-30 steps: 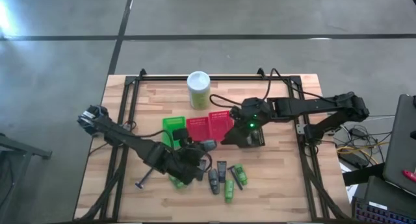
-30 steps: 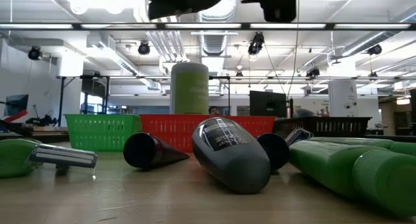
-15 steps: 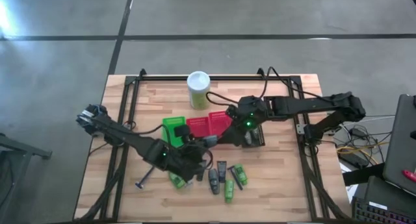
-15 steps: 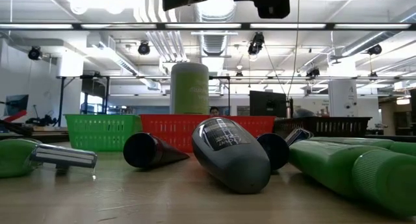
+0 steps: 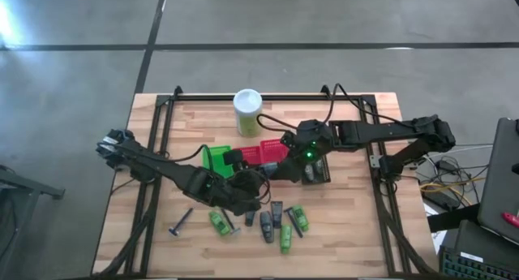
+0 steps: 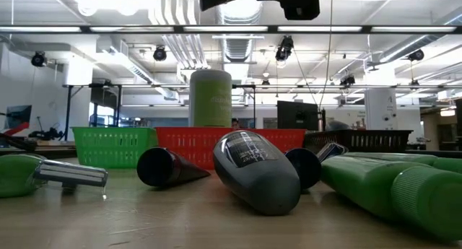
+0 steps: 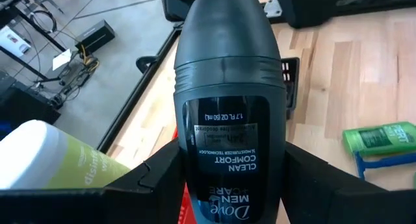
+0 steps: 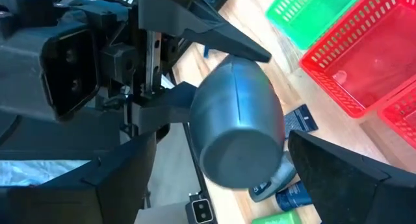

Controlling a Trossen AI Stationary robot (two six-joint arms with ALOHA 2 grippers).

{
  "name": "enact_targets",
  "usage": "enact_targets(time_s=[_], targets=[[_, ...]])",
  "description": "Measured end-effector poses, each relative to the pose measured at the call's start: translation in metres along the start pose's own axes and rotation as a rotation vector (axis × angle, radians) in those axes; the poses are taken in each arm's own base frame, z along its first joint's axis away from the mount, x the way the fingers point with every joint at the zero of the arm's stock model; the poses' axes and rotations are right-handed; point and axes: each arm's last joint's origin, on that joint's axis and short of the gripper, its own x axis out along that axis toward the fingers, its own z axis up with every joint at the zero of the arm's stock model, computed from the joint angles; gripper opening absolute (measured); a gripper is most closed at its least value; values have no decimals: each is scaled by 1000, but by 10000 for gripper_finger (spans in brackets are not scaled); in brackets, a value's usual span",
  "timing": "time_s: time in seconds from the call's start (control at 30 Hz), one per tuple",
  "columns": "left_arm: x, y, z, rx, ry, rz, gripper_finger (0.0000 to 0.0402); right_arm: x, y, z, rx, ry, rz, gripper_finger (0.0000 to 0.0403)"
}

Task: Pick & Place Travel size toiletries
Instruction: Put the black deodorant into the black bin

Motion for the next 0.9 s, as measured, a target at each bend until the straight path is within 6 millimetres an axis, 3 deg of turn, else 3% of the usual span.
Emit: enact_targets(time_s=[0.9], targets=[[1,-1,3,34,-21,-10,204,9,-4,3,71,-1,6,259]])
